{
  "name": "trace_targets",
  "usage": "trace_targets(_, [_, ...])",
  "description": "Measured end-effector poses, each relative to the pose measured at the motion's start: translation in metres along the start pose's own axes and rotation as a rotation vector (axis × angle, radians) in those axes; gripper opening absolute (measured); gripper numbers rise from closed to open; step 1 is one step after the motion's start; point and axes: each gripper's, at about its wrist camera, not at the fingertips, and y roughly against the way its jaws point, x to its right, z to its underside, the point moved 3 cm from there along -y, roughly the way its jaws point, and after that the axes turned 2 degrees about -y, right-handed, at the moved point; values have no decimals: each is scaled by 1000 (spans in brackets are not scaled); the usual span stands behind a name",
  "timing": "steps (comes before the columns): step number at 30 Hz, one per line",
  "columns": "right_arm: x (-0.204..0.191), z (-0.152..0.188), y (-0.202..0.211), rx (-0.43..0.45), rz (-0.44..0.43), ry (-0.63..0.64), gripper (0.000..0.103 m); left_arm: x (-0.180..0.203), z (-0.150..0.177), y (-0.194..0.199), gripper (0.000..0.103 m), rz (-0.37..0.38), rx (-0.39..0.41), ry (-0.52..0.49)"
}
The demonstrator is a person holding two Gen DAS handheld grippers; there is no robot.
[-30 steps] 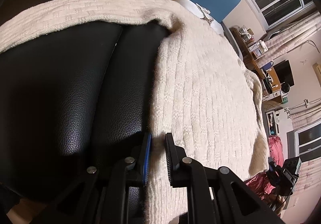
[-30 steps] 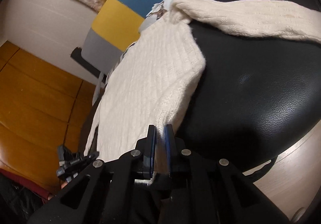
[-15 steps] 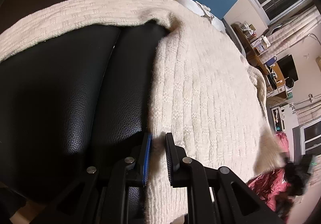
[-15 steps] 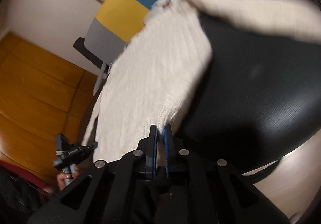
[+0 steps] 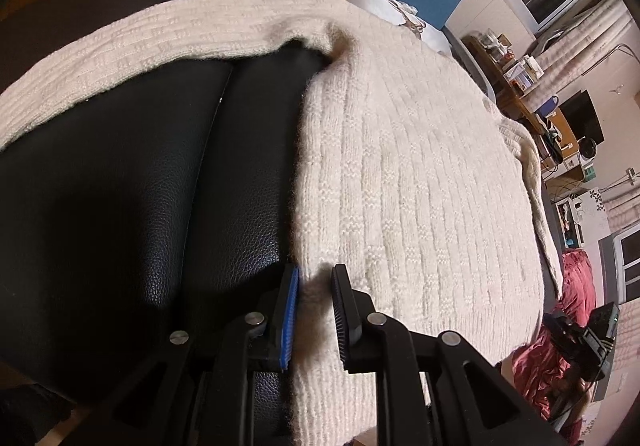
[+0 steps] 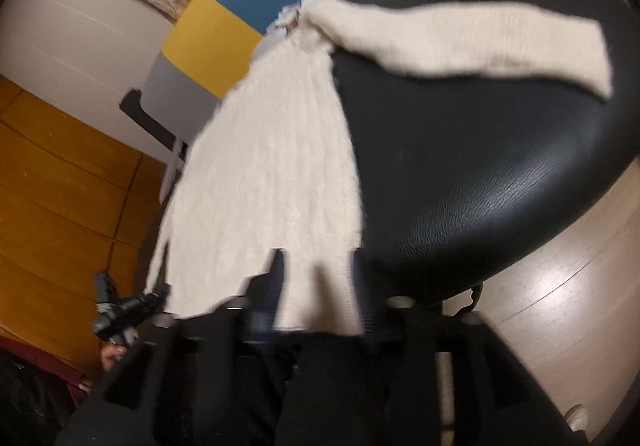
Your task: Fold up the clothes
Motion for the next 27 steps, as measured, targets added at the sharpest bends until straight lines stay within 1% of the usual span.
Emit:
trace_targets(2, [-4,0,-11,-7,-16,16,44,2,0,-1,16,-8,3,3])
trace_targets(3, [-10,0,-16,-7,-17,38,47,2,1,-1,16,-12,6,4])
trace_targets(4, [-15,0,-22,-6,-18,61,55,2,1,0,16,-15,8,5])
trace_targets(5, [-21,1,-28,-5,-18,84,60,3,1,0,16,-18,9,5])
trace_targets(7, [-33,1,-39,-3,-18,131,84,2,2,0,16,-14,10,8])
trace_targets(8, [-37,2,-43,-1,-30,139,89,2,2,0,16,-9,10,11])
trace_targets(9, [-40,2,-46,2,-44,144,97,1,2,0,16,-4,9,13])
trace_targets(10, [-41,2,-47,0,-46,153,102,0,2,0,16,1,9,16])
trace_targets(13, [-45,4,-51,-10,-41,180,102,-1,2,0,16,11,9,20])
trace_targets(14, [-44,2,-51,-14,-16,174,102,-1,3,0,16,13,9,20])
trace_targets(15, [-42,1,-51,-19,13,166,92,-1,3,0,16,16,10,21])
trace_targets(16, [-40,-1,-51,-25,41,158,67,-1,3,0,16,18,10,21])
trace_targets(17, [-36,-2,-50,-38,65,145,45,-1,3,0,16,22,12,23])
trace_targets(18, [-31,-2,-49,-53,88,132,13,0,3,-1,16,25,14,25])
trace_targets(20, [-29,-1,-48,-58,95,143,12,-1,4,0,16,32,18,28])
trace_targets(21, [-33,0,-46,-56,132,176,12,-1,4,-1,16,33,18,28])
trace_targets(22, [-39,0,-44,-54,176,214,11,0,4,0,16,31,17,25])
trace_targets(23, [-49,-1,-40,-39,245,282,11,1,4,0,16,28,17,22])
trace_targets(24, [-58,-1,-35,-22,287,334,11,4,4,0,16,23,19,3])
trace_targets(25, [-71,-1,-24,8,326,398,11,7,4,0,16,18,21,-18])
trace_targets(27, [-96,1,2,86,452,530,9,13,5,1,16,7,26,-59])
